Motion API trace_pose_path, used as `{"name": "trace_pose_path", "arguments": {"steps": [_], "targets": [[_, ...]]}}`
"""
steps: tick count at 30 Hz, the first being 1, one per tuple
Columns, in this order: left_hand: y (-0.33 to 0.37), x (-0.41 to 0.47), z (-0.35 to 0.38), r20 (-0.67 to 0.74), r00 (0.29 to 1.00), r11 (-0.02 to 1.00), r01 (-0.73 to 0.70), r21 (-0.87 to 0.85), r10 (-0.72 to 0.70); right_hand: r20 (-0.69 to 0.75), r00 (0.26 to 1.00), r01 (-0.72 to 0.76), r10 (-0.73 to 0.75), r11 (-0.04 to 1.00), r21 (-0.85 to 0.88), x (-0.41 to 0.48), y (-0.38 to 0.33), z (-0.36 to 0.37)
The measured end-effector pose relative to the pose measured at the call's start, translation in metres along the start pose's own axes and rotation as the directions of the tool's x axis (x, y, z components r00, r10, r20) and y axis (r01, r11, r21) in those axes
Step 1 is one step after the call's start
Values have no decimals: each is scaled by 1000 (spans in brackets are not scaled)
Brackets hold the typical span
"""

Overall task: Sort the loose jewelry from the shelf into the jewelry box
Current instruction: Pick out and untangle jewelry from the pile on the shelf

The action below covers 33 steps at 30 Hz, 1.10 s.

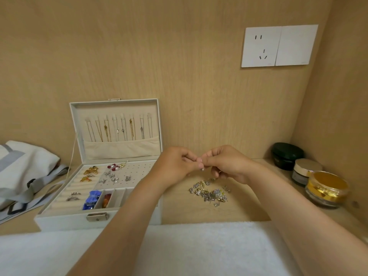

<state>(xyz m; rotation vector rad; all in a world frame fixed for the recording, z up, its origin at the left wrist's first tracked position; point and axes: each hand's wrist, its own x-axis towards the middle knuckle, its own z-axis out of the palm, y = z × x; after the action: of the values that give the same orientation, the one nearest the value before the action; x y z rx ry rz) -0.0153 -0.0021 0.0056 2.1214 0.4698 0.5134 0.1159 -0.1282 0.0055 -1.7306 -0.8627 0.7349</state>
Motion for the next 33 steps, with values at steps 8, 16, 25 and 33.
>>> {"name": "trace_pose_path", "arguments": {"steps": [8, 16, 25, 33], "targets": [[0, 0, -7, -6, 1000, 1000, 24, -16, -24, 272, 961, -112, 54, 973, 203, -5, -4, -3], [-2, -1, -14, 109, 994, 999, -27, -27, 30, 115, 993, 9, -11, 1000, 17, -6, -3, -1], [-4, -1, -25, 44, 998, 975, -47, 216, 38, 133, 989, 137, -71, 794, -592, 1, 13, 1], [1, -3, -23, 64, 996, 963, -77, 259, 63, 112, 987, 160, -115, 757, -634, 3, 9, 3]]}}
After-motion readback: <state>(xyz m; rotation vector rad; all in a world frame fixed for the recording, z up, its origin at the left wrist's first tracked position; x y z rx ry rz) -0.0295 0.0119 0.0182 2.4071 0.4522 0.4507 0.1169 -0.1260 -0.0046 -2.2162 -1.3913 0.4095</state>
